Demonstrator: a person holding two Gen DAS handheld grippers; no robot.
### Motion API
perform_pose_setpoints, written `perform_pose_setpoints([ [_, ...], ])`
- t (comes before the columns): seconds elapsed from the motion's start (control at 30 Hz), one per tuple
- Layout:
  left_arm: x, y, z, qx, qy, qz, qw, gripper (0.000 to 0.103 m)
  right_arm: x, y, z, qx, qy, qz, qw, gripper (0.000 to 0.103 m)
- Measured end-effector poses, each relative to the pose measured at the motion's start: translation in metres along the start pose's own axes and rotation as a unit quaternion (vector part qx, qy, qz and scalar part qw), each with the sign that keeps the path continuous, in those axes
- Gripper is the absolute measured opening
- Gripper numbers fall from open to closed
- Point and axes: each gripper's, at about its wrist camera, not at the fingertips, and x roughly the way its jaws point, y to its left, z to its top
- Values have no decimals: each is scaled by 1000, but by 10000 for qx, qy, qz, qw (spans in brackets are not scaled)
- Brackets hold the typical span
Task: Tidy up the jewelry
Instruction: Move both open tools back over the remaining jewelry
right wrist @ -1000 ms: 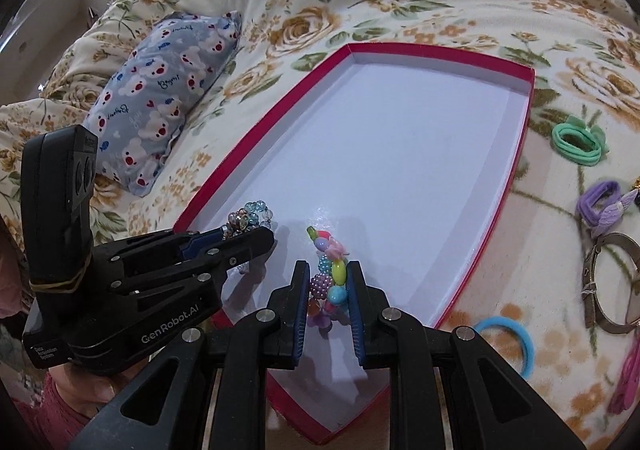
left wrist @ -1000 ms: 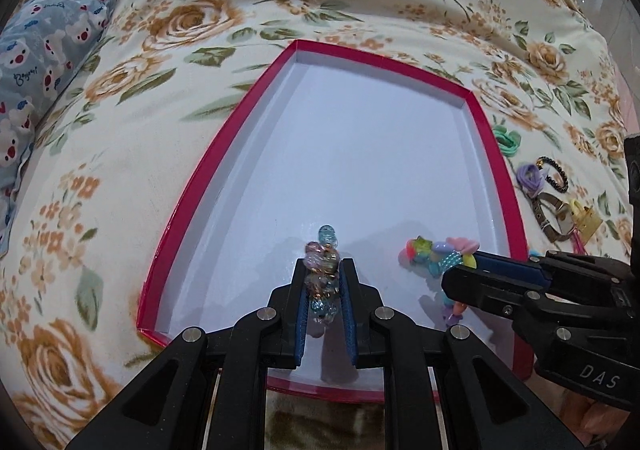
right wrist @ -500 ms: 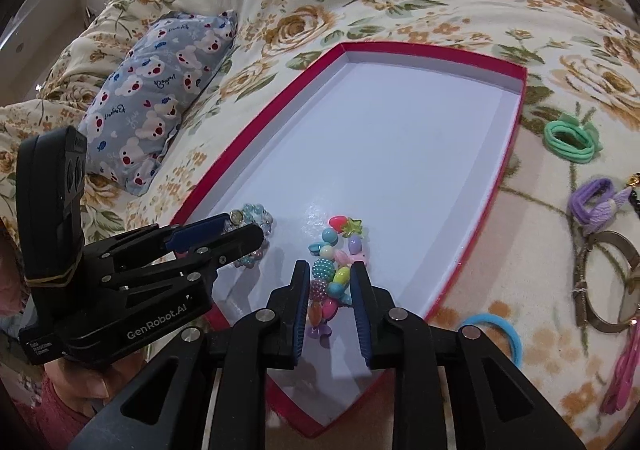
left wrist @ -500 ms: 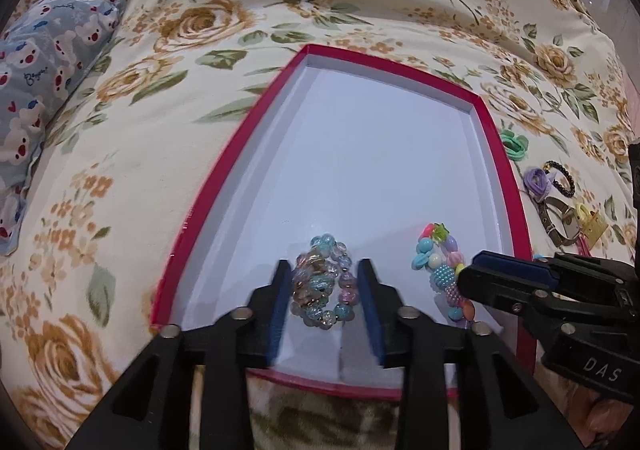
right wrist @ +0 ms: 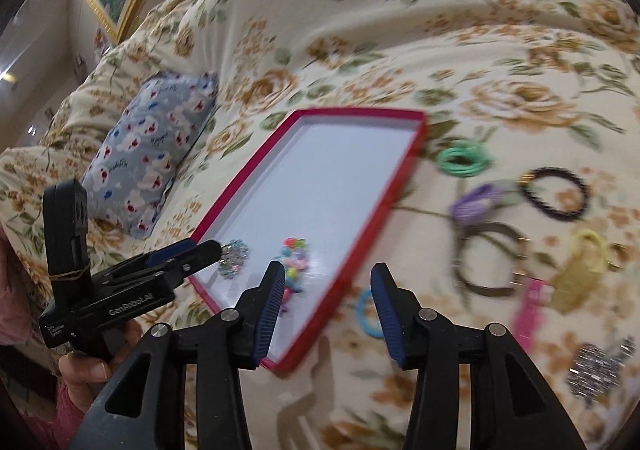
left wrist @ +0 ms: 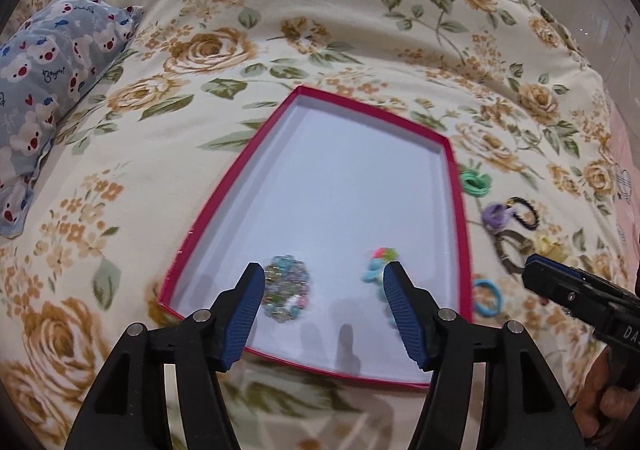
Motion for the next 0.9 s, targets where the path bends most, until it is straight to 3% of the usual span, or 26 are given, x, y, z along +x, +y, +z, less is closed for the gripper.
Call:
perform_pose_setpoints([
  [0.4, -10, -51, 3, 508, -5, -432, 9978, 63, -59, -55, -6, 531, -460, -590, 9958, 47],
  [0.9, 15, -105, 26, 1048, 100, -636, 9924, 63, -78, -101, 7, 833, -696, -911, 9899, 47],
])
